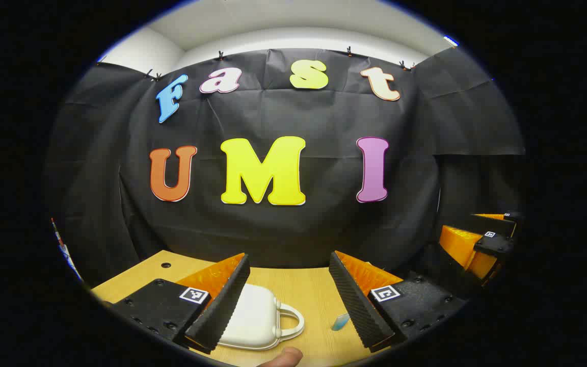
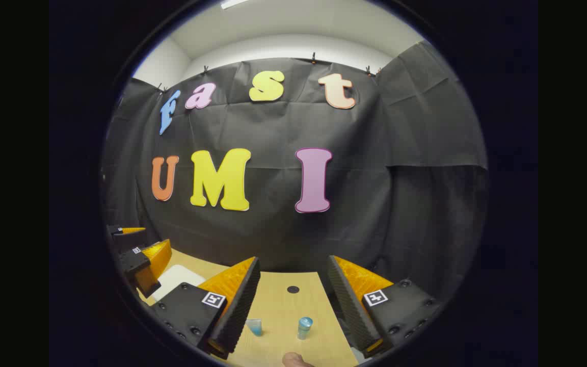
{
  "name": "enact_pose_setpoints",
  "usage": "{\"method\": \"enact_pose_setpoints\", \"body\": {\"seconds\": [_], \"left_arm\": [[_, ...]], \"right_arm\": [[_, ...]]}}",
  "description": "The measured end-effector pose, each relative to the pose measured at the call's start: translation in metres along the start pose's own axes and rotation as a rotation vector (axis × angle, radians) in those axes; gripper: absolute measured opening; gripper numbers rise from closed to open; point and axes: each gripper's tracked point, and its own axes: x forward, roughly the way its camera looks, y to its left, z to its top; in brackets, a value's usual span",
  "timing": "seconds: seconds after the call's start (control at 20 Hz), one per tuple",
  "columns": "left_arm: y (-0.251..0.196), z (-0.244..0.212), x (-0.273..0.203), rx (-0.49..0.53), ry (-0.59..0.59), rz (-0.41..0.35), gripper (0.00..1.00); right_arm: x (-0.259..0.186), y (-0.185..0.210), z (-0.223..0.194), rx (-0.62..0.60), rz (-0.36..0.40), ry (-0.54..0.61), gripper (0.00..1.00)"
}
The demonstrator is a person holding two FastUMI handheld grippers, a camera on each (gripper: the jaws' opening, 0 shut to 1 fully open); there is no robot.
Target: First open the suitcase, pack the skin care products into it, and then close the suitcase.
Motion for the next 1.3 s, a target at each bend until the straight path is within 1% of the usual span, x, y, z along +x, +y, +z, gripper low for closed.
{"method": "enact_pose_setpoints", "body": {"seconds": [0.2,0.4,0.6,0.7,0.85,0.95,1.05,1.1,1.2,1.25,1.3], "left_arm": [[0.001,-0.002,0.001,0.003,0.002,0.008,1.0],[0.004,-0.01,0.001,-0.002,0.033,0.017,1.0],[0.002,-0.01,0.0,-0.004,0.03,0.012,1.0],[0.002,-0.01,0.001,0.0,0.026,0.012,1.0],[0.003,-0.023,0.006,0.017,0.019,0.0,1.0],[0.004,-0.042,0.012,0.094,0.015,0.002,1.0],[0.007,-0.073,0.019,0.199,0.035,0.003,1.0],[0.009,-0.088,0.022,0.253,0.049,0.006,1.0],[0.011,-0.12,0.028,0.355,0.073,0.012,1.0],[0.011,-0.133,0.03,0.418,0.083,0.011,1.0],[0.01,-0.147,0.033,0.475,0.102,0.006,1.0]], "right_arm": [[0.002,0.002,-0.005,-0.006,0.003,0.012,0.8],[0.002,0.007,-0.006,-0.023,0.014,0.012,0.8],[0.0,0.011,-0.008,-0.026,0.019,0.017,0.8],[-0.001,0.009,-0.008,-0.034,0.013,0.015,0.8],[-0.003,-0.001,-0.015,-0.049,-0.009,0.019,0.8],[-0.007,-0.016,-0.022,-0.071,-0.035,0.028,0.8],[-0.011,-0.034,-0.028,-0.097,-0.064,0.034,0.77],[-0.015,-0.042,-0.031,-0.105,-0.074,0.039,0.79],[-0.02,-0.061,-0.04,-0.125,-0.097,0.05,0.8],[-0.024,-0.069,-0.043,-0.126,-0.102,0.054,0.78],[-0.028,-0.077,-0.048,-0.126,-0.109,0.058,0.8]]}}
